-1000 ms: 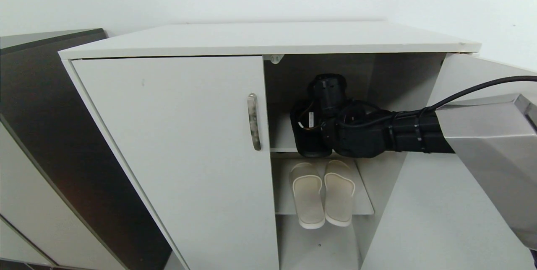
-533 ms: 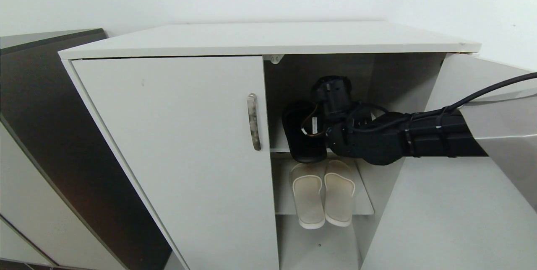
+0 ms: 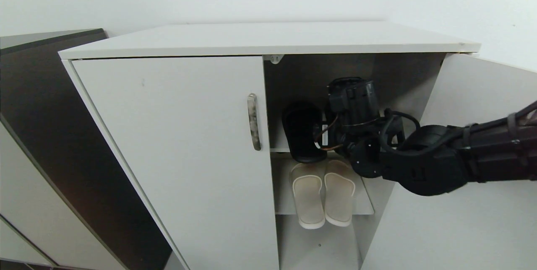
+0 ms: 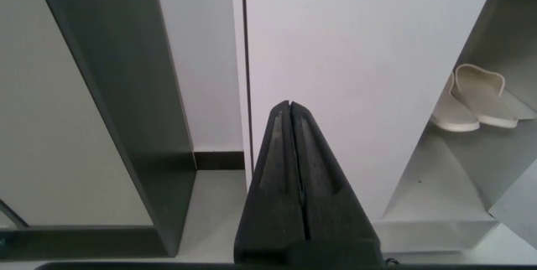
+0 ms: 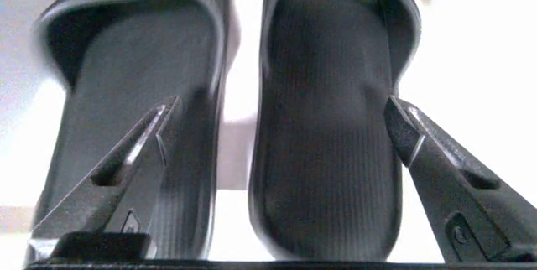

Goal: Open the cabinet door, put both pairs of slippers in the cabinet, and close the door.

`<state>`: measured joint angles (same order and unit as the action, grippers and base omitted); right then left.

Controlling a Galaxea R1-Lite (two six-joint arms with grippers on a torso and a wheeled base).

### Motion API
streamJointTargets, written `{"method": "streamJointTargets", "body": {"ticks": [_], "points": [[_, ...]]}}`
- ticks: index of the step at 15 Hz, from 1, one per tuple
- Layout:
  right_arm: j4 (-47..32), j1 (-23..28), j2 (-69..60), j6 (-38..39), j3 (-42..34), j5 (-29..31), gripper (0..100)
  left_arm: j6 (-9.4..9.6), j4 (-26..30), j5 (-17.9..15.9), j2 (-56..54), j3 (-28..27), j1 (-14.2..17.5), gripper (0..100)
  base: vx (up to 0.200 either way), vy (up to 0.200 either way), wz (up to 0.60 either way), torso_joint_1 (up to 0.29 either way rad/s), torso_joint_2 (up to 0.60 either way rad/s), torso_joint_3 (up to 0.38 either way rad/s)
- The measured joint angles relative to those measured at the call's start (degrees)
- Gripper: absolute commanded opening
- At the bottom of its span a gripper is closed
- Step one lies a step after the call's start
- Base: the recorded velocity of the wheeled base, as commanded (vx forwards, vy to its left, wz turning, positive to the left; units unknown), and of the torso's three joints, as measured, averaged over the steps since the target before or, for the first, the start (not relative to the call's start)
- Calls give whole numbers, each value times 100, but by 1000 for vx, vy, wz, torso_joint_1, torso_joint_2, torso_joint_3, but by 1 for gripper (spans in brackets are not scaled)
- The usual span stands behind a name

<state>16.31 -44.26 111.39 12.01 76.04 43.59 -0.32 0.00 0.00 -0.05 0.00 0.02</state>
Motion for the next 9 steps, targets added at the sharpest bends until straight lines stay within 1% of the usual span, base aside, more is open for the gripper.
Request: {"method": "streamJointTargets", "body": {"ticks": [1,4,5,7,9], "points": [[279,-105,-199,0,-419,-2,0,0,0,0,0,0,0,0,0,0,0,0,0,0],[1079,-474,-808,-30,-1651,-21,0,5,0,0,0,0,0,0,0,0,0,0,0,0],[1234,-610,-1009,-40,-1926,-32,0,7,0,0,0,0,0,0,0,0,0,0,0,0],[1295,-857,-1381,-30,-2326,-49,0,7,0,0,0,0,0,0,0,0,0,0,0,0],[1303,-1036,-1610,-18,-2539,-40,0,7,0,0,0,0,0,0,0,0,0,0,0,0]]}}
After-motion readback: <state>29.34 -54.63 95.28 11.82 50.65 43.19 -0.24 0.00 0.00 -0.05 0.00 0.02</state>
